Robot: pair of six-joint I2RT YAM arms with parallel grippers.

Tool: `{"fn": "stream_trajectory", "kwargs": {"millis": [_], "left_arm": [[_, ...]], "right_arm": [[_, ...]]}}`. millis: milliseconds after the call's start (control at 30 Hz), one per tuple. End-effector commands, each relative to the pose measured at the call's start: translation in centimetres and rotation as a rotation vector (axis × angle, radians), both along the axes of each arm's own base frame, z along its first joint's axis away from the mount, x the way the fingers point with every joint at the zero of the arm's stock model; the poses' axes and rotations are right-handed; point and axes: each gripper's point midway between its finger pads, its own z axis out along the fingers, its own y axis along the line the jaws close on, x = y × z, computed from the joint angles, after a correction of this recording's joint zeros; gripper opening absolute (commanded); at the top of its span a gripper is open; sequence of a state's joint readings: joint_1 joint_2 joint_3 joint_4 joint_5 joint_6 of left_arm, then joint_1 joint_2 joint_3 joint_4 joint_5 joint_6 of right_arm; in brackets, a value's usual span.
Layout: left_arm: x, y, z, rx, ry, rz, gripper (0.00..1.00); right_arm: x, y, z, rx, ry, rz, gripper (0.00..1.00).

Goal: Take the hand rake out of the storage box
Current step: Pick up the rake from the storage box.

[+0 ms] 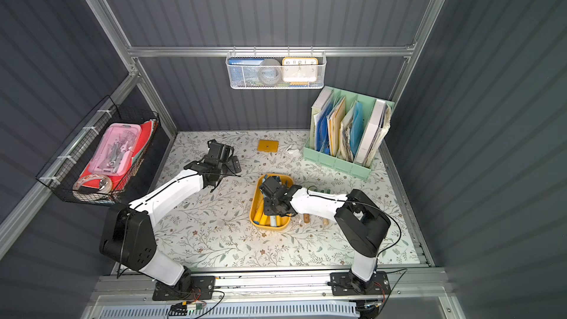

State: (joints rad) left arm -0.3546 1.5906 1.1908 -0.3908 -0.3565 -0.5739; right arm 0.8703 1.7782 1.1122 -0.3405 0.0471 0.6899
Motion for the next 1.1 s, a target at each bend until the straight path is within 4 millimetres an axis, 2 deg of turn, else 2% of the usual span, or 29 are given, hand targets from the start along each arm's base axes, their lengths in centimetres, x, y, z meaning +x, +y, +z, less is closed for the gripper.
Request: {"fn": "stream_trajectory", "kwargs": {"millis": [0,300,700,867,1067], "left_arm": [[0.1,0.2,1.1,0.0,-0.027,0.018,1.0],[0.5,0.1,1.4,0.003,-0.03,0.017,1.0],[0.9,0.0,1.4,0.005,-0.03,0.017,1.0],[0.8,0.0,1.4,0.008,-0.029,0.018,1.0],[0.5,0.2,1.3,0.011,-0.022,0.02,1.0]], "right_arm": [[-0.4,-0.4,-1.0,-0.024,0.017,-0.006,0.28],[0.0,-0.3,1.1,-0.005,-0.021,0.0,0.21],[0.9,-1.9,6.5,-0.007,-0.136,0.017,0.16],[1.2,-5.0,7.5,-0.045,-0.132,0.012,0.15],[1.6,-10.2,7.8,-0.092,-0.118,-0.011,0.13]]}}
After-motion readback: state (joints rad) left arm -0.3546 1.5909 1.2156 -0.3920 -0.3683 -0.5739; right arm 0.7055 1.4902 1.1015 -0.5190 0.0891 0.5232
